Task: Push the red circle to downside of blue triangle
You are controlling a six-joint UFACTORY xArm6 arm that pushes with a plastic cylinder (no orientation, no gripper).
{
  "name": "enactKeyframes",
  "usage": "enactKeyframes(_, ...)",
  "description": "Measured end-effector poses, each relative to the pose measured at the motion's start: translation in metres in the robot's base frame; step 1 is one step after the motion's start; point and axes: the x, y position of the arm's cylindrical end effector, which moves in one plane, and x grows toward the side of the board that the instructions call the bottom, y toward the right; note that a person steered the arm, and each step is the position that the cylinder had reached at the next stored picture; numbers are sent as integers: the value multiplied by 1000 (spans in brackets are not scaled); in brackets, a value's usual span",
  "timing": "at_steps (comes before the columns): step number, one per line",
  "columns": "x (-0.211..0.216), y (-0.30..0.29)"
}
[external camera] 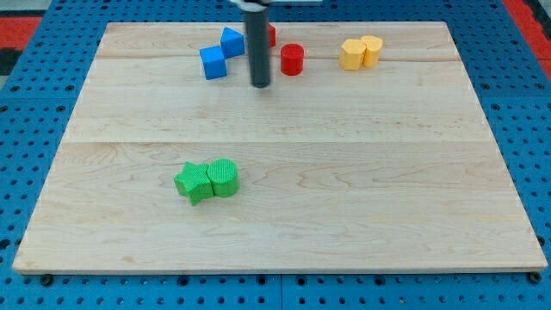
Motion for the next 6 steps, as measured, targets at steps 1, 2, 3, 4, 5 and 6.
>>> enactKeyframes(1,-18,68)
enactKeyframes(2,-43,31)
enactKeyframes(3,-35,-35)
enactKeyframes(4,-20,-3)
enactKeyframes(5,21,-56)
enactKeyframes(6,20,-162)
